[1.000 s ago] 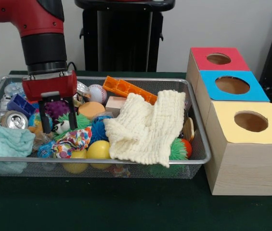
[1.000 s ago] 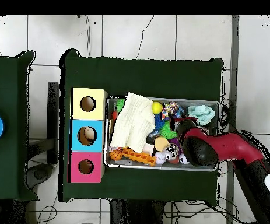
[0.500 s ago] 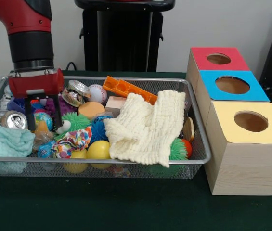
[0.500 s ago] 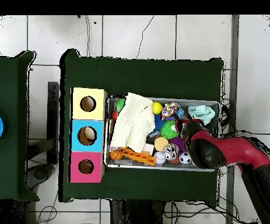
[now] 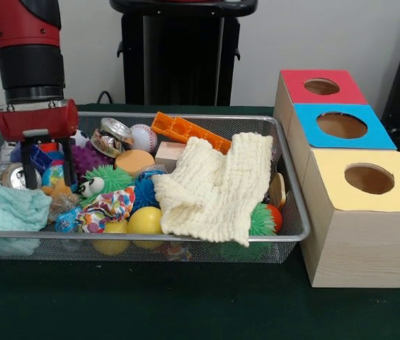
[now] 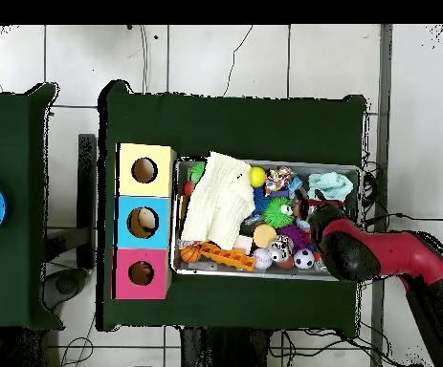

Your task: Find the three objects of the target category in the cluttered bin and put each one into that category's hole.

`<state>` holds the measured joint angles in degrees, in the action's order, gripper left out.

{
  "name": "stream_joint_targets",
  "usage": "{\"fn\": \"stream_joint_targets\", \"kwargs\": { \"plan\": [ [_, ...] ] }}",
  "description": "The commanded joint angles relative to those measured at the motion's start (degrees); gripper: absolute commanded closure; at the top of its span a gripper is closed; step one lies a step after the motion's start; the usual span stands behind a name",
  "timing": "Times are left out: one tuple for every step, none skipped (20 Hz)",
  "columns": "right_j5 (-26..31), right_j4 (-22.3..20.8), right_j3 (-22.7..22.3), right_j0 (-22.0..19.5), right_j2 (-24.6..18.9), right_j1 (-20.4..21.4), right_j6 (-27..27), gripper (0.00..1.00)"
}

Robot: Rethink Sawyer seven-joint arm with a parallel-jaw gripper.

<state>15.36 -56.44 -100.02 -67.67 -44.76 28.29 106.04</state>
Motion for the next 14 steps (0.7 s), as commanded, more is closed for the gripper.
{"fn": "stream_joint_targets", "kwargs": {
  "plan": [
    [-3.09,-5.94,3.01,3.47,3.18,-3.63,-3.63,0.00],
    [-5.14,-7.09,3.09,4.86,5.02,-3.69,-1.42,0.00],
    [-5.81,-7.42,3.18,5.45,5.77,-3.83,-0.64,0.00],
    [-6.64,-7.68,3.26,6.18,6.64,-3.84,0.25,0.00],
    [-7.46,-7.95,3.33,6.91,7.51,-3.85,1.15,0.00],
    [-8.19,-8.03,3.41,7.62,8.32,-3.74,1.91,0.00],
    [-8.36,-7.85,3.41,7.75,8.54,-3.76,1.96,0.00],
    [-8.11,-7.62,3.35,7.69,8.43,-3.70,1.58,0.00],
    [-8.04,-7.43,3.36,7.61,8.37,-3.69,1.24,0.00],
    [-7.56,-7.21,3.53,6.88,7.63,-4.14,0.02,0.00],
    [-7.12,-6.98,3.71,6.30,7.05,-4.60,-0.89,0.00],
    [-6.73,-6.90,4.15,5.65,6.35,-5.29,-2.10,0.00],
    [-6.54,-6.84,4.41,5.39,6.08,-5.62,-2.65,0.00],
    [-6.34,-6.89,4.69,4.94,5.60,-6.04,-3.39,0.00]
  ]
}}
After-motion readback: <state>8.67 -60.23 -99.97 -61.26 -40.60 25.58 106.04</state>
